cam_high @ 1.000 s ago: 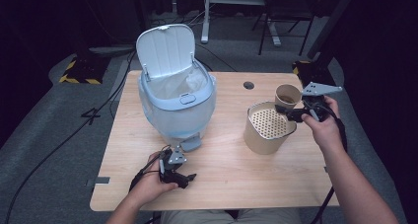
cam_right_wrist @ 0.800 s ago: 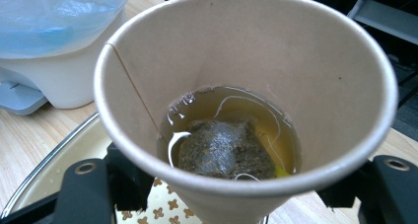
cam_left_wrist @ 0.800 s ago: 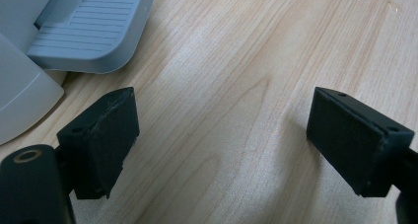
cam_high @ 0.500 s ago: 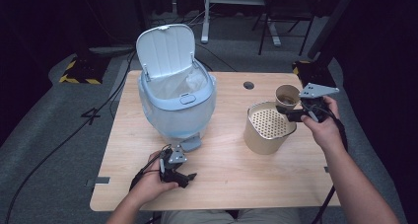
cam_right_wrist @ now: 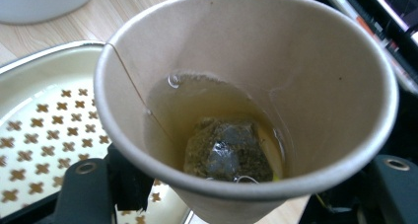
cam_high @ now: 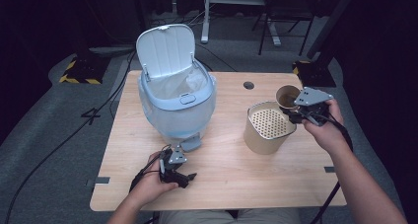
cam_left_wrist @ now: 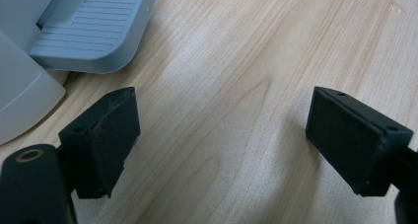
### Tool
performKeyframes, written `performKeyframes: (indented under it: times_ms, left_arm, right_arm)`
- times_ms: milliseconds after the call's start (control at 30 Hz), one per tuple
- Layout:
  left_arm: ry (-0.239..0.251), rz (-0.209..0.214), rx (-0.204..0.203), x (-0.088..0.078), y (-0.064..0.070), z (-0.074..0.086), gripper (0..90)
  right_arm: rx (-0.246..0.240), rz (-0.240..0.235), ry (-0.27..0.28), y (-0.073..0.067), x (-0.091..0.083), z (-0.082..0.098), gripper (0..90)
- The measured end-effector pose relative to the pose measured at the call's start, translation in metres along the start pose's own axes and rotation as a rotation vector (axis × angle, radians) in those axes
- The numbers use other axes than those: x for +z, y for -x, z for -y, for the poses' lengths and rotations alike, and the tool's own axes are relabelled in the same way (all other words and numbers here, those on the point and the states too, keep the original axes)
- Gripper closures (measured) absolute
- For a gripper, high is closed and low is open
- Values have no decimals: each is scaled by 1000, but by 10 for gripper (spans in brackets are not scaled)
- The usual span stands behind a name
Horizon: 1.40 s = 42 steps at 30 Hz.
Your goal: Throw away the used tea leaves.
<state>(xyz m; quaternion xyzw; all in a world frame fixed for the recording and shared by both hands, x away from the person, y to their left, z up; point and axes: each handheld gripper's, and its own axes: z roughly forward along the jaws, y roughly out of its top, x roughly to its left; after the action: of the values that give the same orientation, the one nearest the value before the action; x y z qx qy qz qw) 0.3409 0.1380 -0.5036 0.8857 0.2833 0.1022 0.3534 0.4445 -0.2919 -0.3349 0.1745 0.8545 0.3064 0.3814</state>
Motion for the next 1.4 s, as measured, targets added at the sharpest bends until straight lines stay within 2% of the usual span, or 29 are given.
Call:
performKeyframes:
  times_ms: [100,267,367,400,433,500,600,833,933,967,1033,1067,1133,1233,1267,1300,1367,1400]
  left_arm:
    - [0,0,0,0,0,0,138]
    - [1,2,-1,0,0,0,139]
    - [2,3,-3,0,0,0,139]
    - [2,3,-3,0,0,0,139]
    - [2,3,-3,0,0,0,139]
    - [1,2,-3,0,0,0,140]
    - [1,1,-2,0,0,0,140]
    - [1,1,-2,0,0,0,140]
    - [3,2,-4,0,0,0,140]
    - [4,1,-6,0,0,0,147]
    - [5,1,-5,0,0,0,148]
    - [5,1,-5,0,0,0,148]
    - [5,0,-5,0,0,0,147]
    - [5,0,-5,0,0,0,148]
    - [5,0,-5,0,0,0,148]
    - [5,0,-5,0,0,0,148]
    - [5,0,-5,0,0,0,148]
    - [5,0,-5,0,0,0,148]
  right_arm:
    - [-70,25,-7,-2,0,-1,308]
    - [-157,73,-46,-5,2,-2,308]
    - [-256,127,-96,-8,1,-5,308]
    - [-256,127,-96,-8,1,-5,308]
    - [-321,161,-131,-12,1,-8,308]
    - [-372,185,-152,-14,1,-9,308]
    - [-403,197,-167,-17,2,-10,307]
    - [-565,298,-241,-23,3,-14,307]
    - [-602,316,-256,-25,4,-14,305]
    - [-658,343,-275,-27,4,-15,305]
    - [-698,372,-286,-29,4,-15,305]
    - [-698,372,-286,-29,4,-15,305]
    - [-779,422,-307,-33,5,-16,305]
    - [-846,473,-316,-37,5,-16,304]
    - [-846,473,-316,-37,5,-16,304]
    - [-879,488,-337,-38,5,-18,304]
    - [-913,518,-342,-39,5,-18,304]
    - [-913,518,-342,-39,5,-18,304]
